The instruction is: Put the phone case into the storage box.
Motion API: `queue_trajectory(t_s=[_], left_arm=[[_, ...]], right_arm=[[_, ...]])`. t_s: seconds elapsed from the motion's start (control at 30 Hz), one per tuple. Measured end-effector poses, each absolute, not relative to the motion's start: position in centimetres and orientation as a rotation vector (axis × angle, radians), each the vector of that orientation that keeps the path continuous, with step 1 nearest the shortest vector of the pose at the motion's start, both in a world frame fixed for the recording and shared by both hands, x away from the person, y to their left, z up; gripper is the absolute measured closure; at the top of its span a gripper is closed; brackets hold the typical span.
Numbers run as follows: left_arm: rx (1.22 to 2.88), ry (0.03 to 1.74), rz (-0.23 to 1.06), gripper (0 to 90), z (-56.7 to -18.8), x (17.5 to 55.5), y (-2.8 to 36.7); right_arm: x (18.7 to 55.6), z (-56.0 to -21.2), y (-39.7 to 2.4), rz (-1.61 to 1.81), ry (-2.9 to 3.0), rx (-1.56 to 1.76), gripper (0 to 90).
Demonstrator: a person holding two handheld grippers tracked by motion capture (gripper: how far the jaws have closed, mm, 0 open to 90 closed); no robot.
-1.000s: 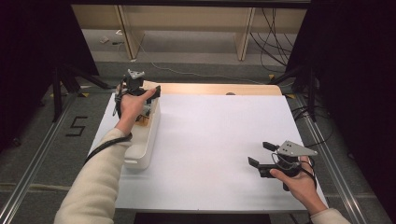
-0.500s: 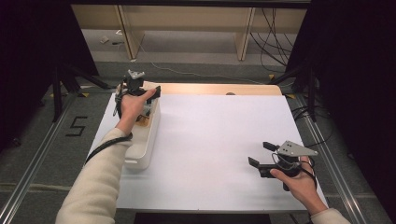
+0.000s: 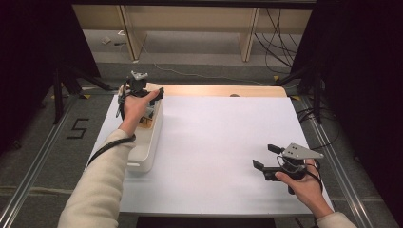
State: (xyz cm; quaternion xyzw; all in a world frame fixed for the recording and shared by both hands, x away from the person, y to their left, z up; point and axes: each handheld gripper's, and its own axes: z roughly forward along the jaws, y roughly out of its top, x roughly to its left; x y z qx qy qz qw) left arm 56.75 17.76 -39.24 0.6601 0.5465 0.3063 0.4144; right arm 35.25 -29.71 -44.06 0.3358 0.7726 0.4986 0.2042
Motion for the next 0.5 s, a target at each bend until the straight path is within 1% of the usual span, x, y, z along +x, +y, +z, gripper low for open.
queue_trajectory(t_s=[0.5], left_arm=[[1.673,1.376,0.766,10.8,-39.53,56.9,17.68]], right_arm=[[35.25,-44.05,-29.7,1.391,2.154,0.937,15.5]])
